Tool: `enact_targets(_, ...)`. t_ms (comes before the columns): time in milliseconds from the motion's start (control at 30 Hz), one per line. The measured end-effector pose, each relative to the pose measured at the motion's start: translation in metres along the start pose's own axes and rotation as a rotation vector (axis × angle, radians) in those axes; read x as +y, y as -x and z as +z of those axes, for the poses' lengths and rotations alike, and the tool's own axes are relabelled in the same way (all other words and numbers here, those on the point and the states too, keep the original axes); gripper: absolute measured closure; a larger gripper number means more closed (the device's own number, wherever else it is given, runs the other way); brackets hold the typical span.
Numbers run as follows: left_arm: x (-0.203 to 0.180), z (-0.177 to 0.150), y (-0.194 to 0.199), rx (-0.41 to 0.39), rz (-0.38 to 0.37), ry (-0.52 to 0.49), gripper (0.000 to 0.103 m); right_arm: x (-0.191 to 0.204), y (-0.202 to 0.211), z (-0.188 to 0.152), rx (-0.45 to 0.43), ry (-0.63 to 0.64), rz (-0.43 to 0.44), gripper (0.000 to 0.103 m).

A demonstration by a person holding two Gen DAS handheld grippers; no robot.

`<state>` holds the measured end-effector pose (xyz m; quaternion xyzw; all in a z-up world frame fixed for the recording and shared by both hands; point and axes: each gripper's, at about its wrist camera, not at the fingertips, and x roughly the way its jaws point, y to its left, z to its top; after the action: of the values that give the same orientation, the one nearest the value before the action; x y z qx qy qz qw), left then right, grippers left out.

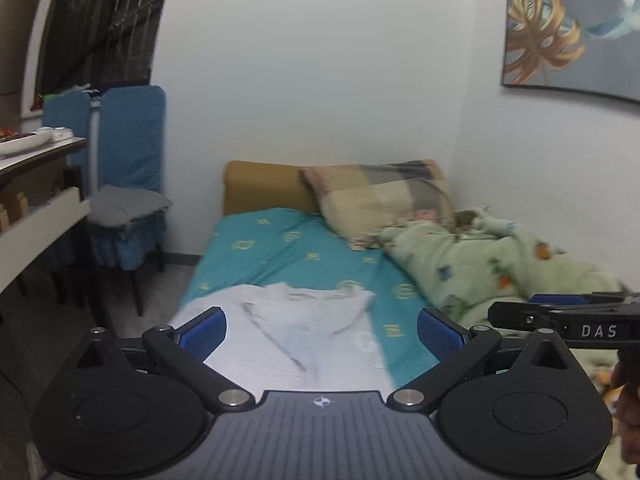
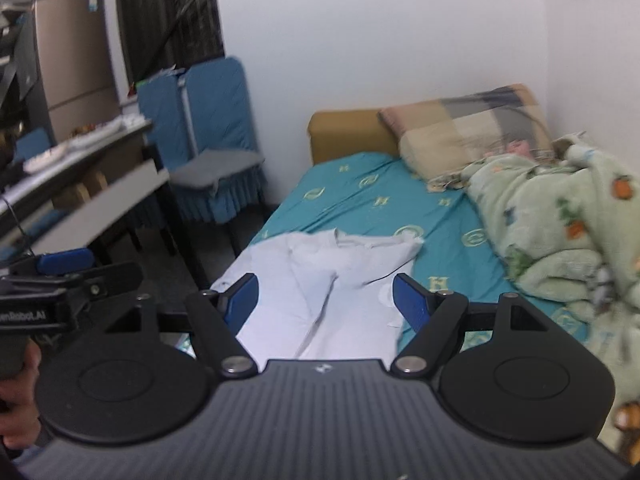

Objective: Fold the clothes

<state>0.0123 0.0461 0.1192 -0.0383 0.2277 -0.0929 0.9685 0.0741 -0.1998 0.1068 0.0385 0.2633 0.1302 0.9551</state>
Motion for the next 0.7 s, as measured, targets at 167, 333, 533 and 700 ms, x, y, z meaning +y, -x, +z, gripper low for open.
enact_targets(167,0.073,-0.040,-0.051,0.046,0.046,0.123,0.001,0.016,-0.114,-0.013,0.099,0.020,0.080,0.017)
enact_targets(333,0.164,-0.073,-0.083,0.110,0.151,0.246,0.002,0.069,-0.247,-0.023,0.188,0.094,0.147,0.017)
enact_targets(533,0.232,-0.102,-0.107,0.095,0.242,0.270,0.002,0.181,-0.396,-0.047,0.314,0.294,0.291,0.018)
enact_targets(700,0.268,-0.130,-0.147,0.145,0.252,0.339,0.002,0.250,-0.481,-0.078,0.379,0.504,0.314,0.018)
